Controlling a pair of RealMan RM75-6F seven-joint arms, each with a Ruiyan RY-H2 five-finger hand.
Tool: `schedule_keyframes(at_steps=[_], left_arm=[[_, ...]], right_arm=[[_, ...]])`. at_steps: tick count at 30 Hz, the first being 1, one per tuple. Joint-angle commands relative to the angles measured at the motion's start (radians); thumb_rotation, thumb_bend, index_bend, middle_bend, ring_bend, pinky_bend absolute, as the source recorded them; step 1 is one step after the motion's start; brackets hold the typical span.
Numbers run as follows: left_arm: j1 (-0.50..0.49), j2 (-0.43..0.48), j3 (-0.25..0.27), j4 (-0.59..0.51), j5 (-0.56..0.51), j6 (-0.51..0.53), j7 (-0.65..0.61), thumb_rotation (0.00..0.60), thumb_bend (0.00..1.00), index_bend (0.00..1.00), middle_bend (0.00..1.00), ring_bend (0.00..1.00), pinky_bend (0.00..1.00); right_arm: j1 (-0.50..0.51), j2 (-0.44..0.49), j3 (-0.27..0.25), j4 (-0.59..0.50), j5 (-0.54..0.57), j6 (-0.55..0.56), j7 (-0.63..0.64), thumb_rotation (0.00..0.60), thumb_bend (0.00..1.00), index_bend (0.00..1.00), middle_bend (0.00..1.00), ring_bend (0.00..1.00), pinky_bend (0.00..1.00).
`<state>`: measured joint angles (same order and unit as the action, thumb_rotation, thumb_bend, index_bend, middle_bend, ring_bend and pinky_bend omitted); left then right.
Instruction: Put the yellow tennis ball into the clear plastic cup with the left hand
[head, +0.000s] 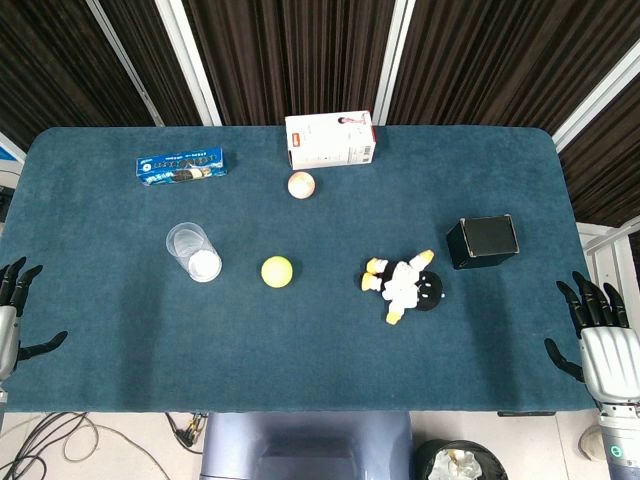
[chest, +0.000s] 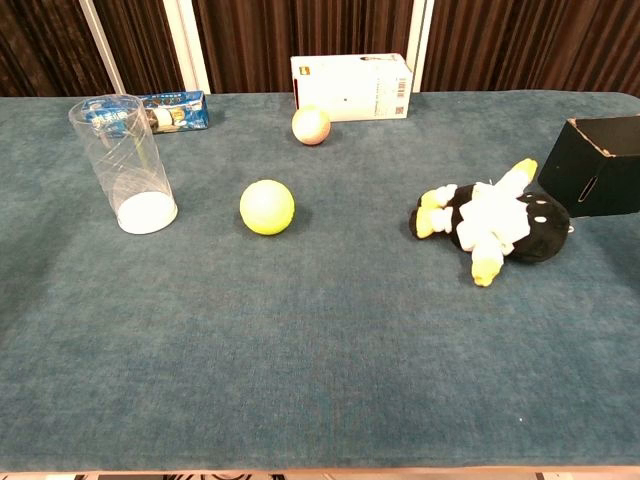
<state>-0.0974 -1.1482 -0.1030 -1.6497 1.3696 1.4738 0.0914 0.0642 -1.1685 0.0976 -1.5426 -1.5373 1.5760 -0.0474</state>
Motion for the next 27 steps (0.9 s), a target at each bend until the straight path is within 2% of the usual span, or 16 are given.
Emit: schedule_keyframes(at_steps=[1,15,23,27], left_arm=[[0.000,0.001,0.000,-0.001,0.000,0.000,0.000,0.600,0.01,0.13,0.00,0.00,0.00],[-0.006,0.016,0.013,0.002,0.018,-0.017,-0.004,0.600,0.01,0.11,0.00,0.00,0.00],[-0.019,0.041,0.034,0.064,0.131,0.007,-0.073,0.600,0.01,0.10,0.00,0.00,0.00],[-0.060,0.085,0.024,0.082,0.228,0.028,-0.091,0.600,0.00,0.10,0.00,0.00,0.00]], right_arm=[[0.000,-0.001,0.000,0.000,0.000,0.001,-0.001,0.600,0.35,0.13,0.04,0.10,0.01],[-0.003,0.001,0.002,-0.001,0.002,0.006,0.001,0.600,0.35,0.13,0.04,0.10,0.01],[-0.006,0.003,0.005,-0.001,0.006,0.011,0.005,0.600,0.35,0.13,0.04,0.10,0.01],[-0.004,0.001,0.006,0.001,0.011,0.004,0.004,0.600,0.35,0.13,0.04,0.10,0.01]])
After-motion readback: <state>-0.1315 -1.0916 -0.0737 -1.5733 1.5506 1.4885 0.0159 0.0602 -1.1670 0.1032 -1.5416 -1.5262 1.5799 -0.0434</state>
